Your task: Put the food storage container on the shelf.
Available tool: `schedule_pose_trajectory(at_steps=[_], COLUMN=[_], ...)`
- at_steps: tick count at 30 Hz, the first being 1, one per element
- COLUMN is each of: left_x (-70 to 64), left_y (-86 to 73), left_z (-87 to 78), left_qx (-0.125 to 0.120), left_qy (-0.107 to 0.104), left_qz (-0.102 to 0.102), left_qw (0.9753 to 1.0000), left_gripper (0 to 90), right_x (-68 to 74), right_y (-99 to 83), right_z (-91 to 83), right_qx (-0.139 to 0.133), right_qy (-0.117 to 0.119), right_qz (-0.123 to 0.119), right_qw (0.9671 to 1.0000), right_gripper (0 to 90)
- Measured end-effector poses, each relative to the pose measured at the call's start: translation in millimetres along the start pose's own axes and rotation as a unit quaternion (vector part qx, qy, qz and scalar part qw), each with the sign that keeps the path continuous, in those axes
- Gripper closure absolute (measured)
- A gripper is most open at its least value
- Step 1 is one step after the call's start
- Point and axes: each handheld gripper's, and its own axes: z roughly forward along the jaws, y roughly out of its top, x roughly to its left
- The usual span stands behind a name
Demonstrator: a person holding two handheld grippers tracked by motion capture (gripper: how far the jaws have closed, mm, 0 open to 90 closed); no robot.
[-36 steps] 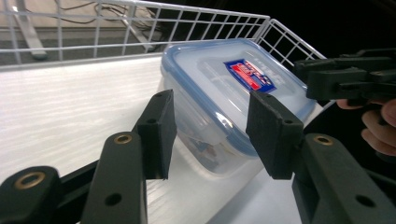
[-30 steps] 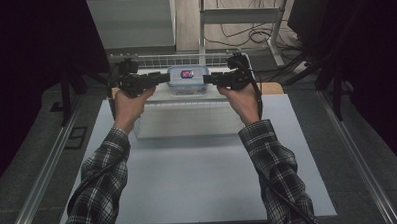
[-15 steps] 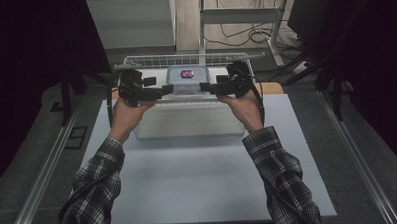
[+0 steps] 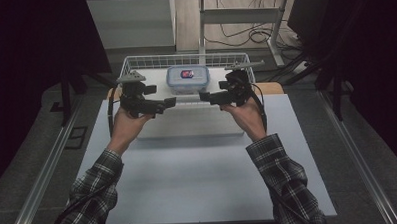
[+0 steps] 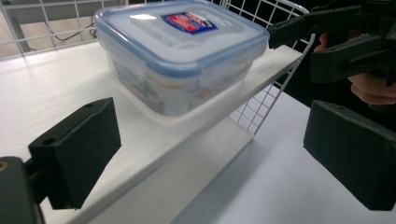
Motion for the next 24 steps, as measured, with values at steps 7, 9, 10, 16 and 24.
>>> schedule_pose_trajectory(at_steps=[7, 9, 10, 16, 24], left_x=[-9.3, -10.9, -11.8, -18.6, -26.9], left_y=[-10.3, -13.4, -15.4, -30.9, -57.4], left_z=[-3.2, -3.6, -4.0, -7.6, -14.2], left_qx=[-0.002, -0.001, -0.001, -0.001, 0.003], left_qy=[0.0, -0.001, 0.002, 0.006, 0.009], left_qz=[0.016, 0.017, 0.021, 0.03, 0.03], left_qw=[0.9999, 0.9998, 0.9998, 0.9995, 0.9995], left_gripper=[2.5, 2.3, 2.3, 1.9, 1.0], right_x=[5.1, 5.4, 5.7, 9.6, 22.1], right_y=[-11.2, -13.3, -14.6, -24.9, -46.7], right_z=[-5.6, -7.1, -7.8, -13.1, -17.4], right_qx=[0.004, 0.003, 0.002, -0.004, 0.007], right_qy=[-0.003, -0.004, -0.002, 0.002, 0.006], right_qz=[-0.01, -0.009, -0.009, -0.01, -0.029], right_qw=[0.9999, 0.9999, 1.0, 0.9999, 0.9995], right_gripper=[3.6, 3.5, 3.4, 2.8, 1.4])
